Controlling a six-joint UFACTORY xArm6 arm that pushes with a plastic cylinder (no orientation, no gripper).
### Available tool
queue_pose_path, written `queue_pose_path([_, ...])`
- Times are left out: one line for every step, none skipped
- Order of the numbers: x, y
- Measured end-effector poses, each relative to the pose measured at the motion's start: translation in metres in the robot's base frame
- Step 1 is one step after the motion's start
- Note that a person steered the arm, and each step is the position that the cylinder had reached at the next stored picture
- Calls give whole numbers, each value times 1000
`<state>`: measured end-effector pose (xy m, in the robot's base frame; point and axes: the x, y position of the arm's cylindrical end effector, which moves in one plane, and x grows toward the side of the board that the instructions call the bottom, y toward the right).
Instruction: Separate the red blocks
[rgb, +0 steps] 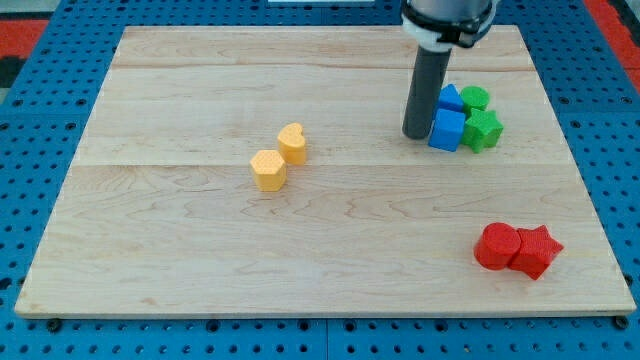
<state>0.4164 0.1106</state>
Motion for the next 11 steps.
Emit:
queue_pose_path([52, 73])
queue_pose_path([90, 153])
queue_pose_path([132, 169])
queue_pose_path([169, 144])
queue_pose_path([159, 81])
queue_pose_path([117, 43])
queue_pose_path([84, -4])
queue_pose_path([83, -45])
queue_pose_path([90, -20])
queue_pose_path([107, 34])
queue_pose_path([79, 51])
